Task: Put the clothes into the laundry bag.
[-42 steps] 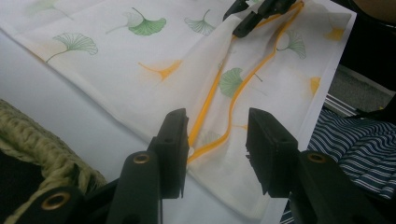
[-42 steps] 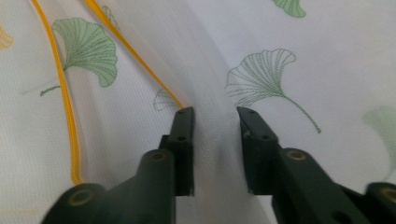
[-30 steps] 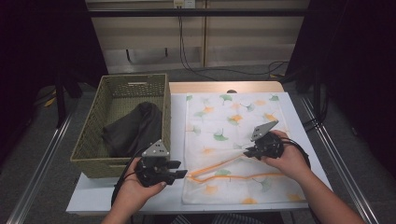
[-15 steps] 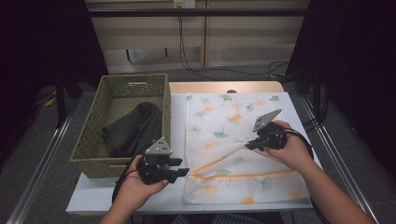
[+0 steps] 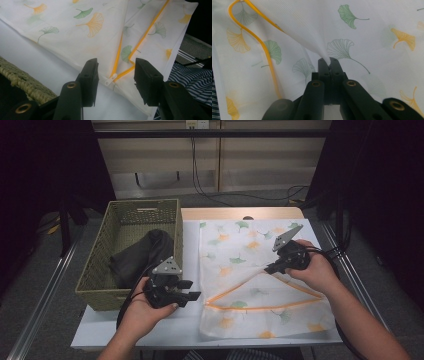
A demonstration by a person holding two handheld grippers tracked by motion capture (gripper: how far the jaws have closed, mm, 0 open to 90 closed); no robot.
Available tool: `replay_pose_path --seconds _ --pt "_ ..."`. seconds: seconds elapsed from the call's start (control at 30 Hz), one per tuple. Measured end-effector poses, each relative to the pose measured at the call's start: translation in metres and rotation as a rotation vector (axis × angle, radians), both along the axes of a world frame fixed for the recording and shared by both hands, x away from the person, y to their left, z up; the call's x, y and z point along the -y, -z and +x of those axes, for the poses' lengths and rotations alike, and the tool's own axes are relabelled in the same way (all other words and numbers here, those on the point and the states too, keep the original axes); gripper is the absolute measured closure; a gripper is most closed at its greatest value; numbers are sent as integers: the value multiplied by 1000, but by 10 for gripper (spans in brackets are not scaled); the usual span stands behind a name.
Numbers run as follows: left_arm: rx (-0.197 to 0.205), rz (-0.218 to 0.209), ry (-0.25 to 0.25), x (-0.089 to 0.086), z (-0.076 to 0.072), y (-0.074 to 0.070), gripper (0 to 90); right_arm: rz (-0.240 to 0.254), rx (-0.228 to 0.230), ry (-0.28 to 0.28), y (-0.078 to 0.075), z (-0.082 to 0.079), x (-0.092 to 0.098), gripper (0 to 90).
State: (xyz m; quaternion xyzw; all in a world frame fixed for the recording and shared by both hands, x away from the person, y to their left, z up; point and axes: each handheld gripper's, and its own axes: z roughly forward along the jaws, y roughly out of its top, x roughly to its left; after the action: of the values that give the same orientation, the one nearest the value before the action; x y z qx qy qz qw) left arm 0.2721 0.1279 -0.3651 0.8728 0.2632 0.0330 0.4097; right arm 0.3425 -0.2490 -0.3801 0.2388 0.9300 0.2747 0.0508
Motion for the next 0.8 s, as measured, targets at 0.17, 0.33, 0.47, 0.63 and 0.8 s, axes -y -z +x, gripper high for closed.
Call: replay_pose_path --seconds 0.17,0.33,0.47,0.63,0.8 --pt "-4 19 0 0 2 -3 537 -13 3 -10 -5 6 -2 900" --pt "6 18 -12 -1 4 -8 534 -12 10 -6 -9 8 -3 900" --pt "10 40 -18 -2 8 -12 530 -8 1 -2 -9 8 -2 900" --pt "17 49 -46 -5 16 -18 520 -3 -11 2 -6 8 -1 900" --pt "10 60 -57 -9 26 -21 483 -4 -17 -1 0 7 0 900"
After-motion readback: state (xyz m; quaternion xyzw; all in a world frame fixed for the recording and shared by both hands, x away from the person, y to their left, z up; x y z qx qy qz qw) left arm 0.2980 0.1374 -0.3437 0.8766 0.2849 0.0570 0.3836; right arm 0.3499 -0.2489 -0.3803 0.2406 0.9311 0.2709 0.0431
